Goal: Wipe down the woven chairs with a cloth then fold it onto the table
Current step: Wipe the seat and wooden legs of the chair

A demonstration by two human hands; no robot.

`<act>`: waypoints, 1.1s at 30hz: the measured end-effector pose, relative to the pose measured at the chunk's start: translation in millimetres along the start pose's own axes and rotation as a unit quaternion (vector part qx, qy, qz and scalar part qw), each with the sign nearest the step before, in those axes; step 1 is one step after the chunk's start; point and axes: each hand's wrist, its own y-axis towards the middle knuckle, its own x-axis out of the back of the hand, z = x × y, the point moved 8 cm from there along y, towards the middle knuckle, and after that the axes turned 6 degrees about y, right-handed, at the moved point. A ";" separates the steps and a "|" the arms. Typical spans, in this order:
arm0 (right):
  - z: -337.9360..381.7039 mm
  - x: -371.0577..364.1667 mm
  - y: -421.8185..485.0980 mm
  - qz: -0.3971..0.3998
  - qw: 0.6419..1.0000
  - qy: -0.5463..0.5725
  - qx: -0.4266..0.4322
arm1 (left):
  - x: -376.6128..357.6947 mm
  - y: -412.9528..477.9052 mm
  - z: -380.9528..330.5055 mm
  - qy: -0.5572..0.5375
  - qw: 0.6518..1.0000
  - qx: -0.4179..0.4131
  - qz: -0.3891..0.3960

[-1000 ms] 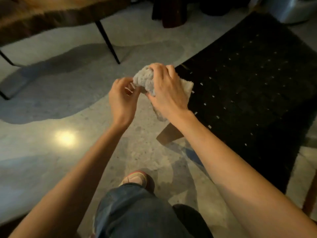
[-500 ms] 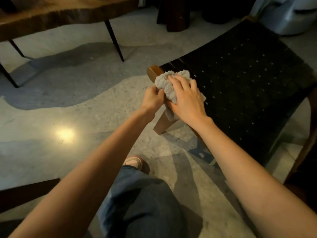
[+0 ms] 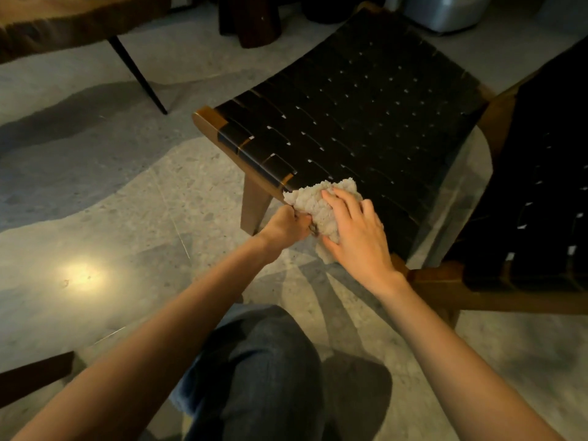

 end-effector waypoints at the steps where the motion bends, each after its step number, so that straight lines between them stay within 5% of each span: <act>1: -4.7 0.9 -6.8 0.000 1.000 -0.005 -0.009 | -6.8 -1.9 2.3 0.001 0.999 0.021 0.028; 7: -2.5 1.9 -10.5 0.028 0.999 -0.009 -0.038 | -13.2 -14.6 1.9 0.082 0.994 0.028 0.063; 11: 12.2 -4.1 -4.0 0.072 0.990 0.118 -0.024 | 21.7 -23.7 5.3 0.107 0.993 0.039 -0.004; 15: 31.3 -7.8 9.0 0.062 0.989 0.131 0.032 | 63.5 -26.3 11.7 0.139 0.985 0.010 -0.097; 22: 79.9 -11.1 82.2 0.004 0.982 0.169 0.085 | 127.4 -2.1 25.1 -0.052 0.972 0.001 -0.230; 28: 146.7 -25.8 163.6 -0.029 0.979 0.143 0.143 | 210.7 33.7 22.6 -0.225 0.919 -0.005 -0.323; 33: 159.1 -32.7 179.8 -0.062 0.983 0.104 0.134 | 214.9 49.7 6.0 -0.351 0.900 -0.028 -0.256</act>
